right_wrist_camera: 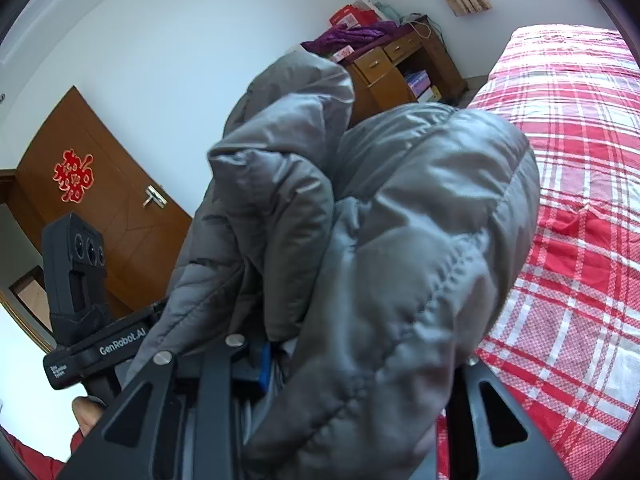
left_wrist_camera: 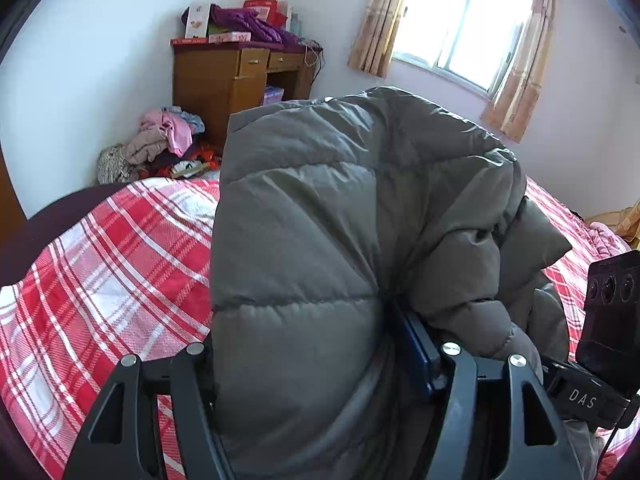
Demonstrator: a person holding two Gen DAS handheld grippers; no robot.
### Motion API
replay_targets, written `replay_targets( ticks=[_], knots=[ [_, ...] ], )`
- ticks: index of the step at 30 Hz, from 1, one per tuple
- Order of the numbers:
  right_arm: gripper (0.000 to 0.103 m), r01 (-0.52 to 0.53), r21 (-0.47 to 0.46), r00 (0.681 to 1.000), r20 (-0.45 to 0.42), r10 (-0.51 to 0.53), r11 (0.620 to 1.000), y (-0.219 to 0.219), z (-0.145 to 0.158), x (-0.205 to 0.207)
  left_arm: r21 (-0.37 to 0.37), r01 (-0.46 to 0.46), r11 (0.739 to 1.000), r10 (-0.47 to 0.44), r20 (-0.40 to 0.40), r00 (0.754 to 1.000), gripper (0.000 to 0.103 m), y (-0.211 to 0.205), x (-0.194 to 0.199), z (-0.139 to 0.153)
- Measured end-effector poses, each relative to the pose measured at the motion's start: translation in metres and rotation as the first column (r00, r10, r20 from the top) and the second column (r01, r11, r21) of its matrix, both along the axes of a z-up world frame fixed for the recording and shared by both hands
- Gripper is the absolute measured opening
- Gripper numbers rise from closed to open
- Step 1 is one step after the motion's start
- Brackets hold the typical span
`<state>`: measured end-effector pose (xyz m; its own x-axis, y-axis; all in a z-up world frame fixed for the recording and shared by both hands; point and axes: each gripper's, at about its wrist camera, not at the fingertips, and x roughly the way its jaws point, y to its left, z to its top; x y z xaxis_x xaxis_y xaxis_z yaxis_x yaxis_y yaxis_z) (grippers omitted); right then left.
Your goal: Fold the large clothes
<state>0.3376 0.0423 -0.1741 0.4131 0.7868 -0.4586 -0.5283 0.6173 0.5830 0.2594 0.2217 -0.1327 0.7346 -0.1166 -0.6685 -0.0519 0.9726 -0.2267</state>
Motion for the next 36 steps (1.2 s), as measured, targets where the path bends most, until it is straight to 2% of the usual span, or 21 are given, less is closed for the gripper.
replay_targets(
  ticks=[11, 15, 18, 20, 22, 24, 26, 27, 31, 34, 36],
  knots=[
    [0.036, 0.010, -0.020, 0.996, -0.087, -0.012, 1.000, 0.009, -0.037, 0.013, 0.049, -0.008, 0.999, 0.012, -0.074, 0.997, 0.067, 0.001, 0.021, -0.031],
    [0.036, 0.028, -0.003, 0.992, -0.127, -0.028, 1.000, 0.012, -0.056, 0.022, 0.094, -0.021, 0.995, 0.029, -0.079, 0.996, 0.067, -0.002, 0.026, -0.039],
    [0.041, 0.035, -0.007, 0.990, -0.136, -0.035, 0.999, 0.011, -0.066, 0.026, 0.123, -0.033, 0.992, 0.043, -0.079, 0.996, 0.068, -0.002, 0.029, -0.048],
    [0.048, 0.042, -0.022, 0.987, -0.151, -0.045, 0.999, 0.009, -0.072, 0.030, 0.108, -0.039, 0.993, 0.047, -0.080, 0.996, 0.072, 0.003, 0.031, -0.054],
    [0.049, 0.050, -0.011, 0.983, -0.174, -0.051, 0.999, 0.004, -0.077, 0.032, 0.088, -0.042, 0.995, 0.048, -0.075, 0.996, 0.074, 0.008, 0.029, -0.058],
    [0.055, 0.057, -0.035, 0.984, -0.167, -0.063, 0.998, 0.002, -0.072, 0.029, 0.095, -0.037, 0.995, 0.044, -0.069, 0.997, 0.076, 0.007, 0.028, -0.059],
    [0.063, 0.070, -0.100, 0.986, -0.147, -0.084, 0.993, -0.001, -0.062, 0.023, 0.116, -0.028, 0.993, 0.035, -0.061, 0.998, 0.076, 0.003, 0.026, -0.058],
    [0.063, 0.084, -0.135, 0.986, -0.132, -0.102, 0.987, -0.006, -0.054, 0.019, 0.129, -0.025, 0.991, 0.032, -0.055, 0.998, 0.076, 0.000, 0.025, -0.058],
    [0.063, 0.153, -0.178, 0.984, -0.063, -0.167, 0.972, -0.031, -0.023, 0.003, 0.150, -0.027, 0.988, 0.034, -0.047, 0.998, 0.076, -0.005, 0.023, -0.057],
    [0.063, 0.242, -0.242, 0.970, 0.039, -0.240, 0.940, -0.045, 0.012, -0.007, 0.158, -0.029, 0.987, 0.036, -0.045, 0.998, 0.076, -0.006, 0.022, -0.057],
    [0.061, 0.279, -0.252, 0.960, 0.088, -0.266, 0.926, -0.045, 0.030, -0.006, 0.178, -0.029, 0.984, 0.038, -0.044, 0.998, 0.076, -0.007, 0.023, -0.056]
  ],
)
